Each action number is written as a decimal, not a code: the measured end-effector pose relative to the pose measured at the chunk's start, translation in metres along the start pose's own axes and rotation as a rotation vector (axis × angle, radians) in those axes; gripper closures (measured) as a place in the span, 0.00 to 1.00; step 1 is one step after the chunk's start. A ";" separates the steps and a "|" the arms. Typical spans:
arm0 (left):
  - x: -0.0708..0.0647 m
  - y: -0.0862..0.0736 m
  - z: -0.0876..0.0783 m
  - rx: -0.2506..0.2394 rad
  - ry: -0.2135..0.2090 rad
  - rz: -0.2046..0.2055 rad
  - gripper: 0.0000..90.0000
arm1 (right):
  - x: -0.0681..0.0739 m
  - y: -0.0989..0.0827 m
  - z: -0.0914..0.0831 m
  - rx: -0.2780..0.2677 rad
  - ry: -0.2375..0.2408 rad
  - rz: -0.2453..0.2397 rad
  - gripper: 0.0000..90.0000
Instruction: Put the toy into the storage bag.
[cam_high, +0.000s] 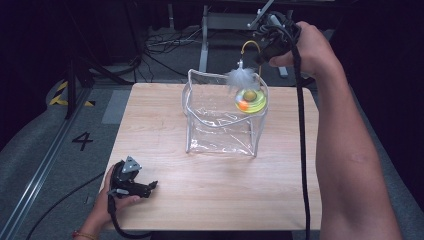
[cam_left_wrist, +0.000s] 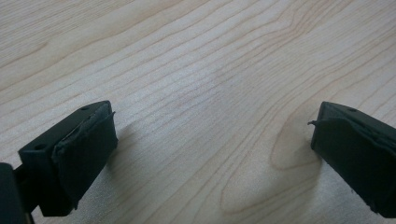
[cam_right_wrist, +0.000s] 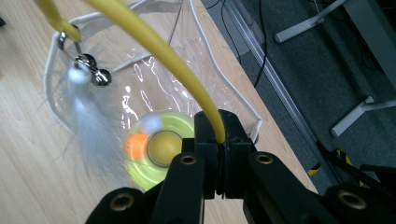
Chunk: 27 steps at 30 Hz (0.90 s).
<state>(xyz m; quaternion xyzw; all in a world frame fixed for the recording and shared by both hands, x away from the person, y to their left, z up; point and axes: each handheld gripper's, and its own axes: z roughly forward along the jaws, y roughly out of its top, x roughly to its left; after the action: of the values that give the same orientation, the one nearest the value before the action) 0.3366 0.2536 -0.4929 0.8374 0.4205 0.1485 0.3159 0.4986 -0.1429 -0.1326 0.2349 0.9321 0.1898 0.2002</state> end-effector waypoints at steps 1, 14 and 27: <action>0.000 0.000 0.000 0.000 0.000 0.000 0.01 | 0.000 -0.001 0.007 0.001 0.013 0.001 0.98; 0.000 0.000 -0.001 0.000 0.003 0.005 0.01 | 0.015 -0.019 0.069 0.055 0.077 0.002 0.98; 0.000 0.000 0.000 -0.001 0.002 0.004 0.01 | 0.022 -0.045 0.104 0.082 0.143 0.006 0.98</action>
<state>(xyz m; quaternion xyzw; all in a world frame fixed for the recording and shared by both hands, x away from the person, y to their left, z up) 0.3363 0.2541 -0.4928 0.8379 0.4190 0.1506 0.3157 0.5123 -0.1413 -0.2467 0.2317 0.9502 0.1685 0.1229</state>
